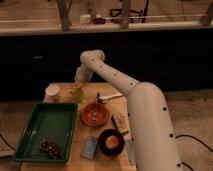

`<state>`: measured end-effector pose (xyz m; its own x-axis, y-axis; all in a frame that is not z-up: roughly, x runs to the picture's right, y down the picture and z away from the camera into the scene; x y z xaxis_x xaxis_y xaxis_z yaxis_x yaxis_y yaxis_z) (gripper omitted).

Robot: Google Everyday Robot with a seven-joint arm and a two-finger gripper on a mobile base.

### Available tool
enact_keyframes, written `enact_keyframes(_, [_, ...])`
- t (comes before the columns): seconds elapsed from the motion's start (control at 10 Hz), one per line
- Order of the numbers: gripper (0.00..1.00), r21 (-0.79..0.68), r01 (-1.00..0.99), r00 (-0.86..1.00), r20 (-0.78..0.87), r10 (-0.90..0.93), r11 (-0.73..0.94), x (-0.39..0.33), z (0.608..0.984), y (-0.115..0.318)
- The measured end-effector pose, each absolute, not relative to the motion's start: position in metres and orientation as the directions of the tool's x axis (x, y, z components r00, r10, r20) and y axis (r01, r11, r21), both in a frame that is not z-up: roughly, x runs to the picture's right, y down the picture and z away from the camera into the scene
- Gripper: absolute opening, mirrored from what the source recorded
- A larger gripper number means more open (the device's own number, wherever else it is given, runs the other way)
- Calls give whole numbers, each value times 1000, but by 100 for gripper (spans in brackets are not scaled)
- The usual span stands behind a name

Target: Place banana in plastic cup

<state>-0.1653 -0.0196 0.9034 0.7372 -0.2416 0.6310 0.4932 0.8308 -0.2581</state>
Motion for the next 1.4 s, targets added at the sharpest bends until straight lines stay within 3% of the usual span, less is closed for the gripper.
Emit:
enact_keyframes(0.5, [1, -264, 501, 731, 639, -239, 824, -164, 904, -18])
enact_keyframes(0.8, [9, -264, 502, 730, 640, -240, 823, -165, 903, -19])
enact_keyframes(1.4, [9, -269, 513, 722, 648, -241, 815, -165, 903, -17])
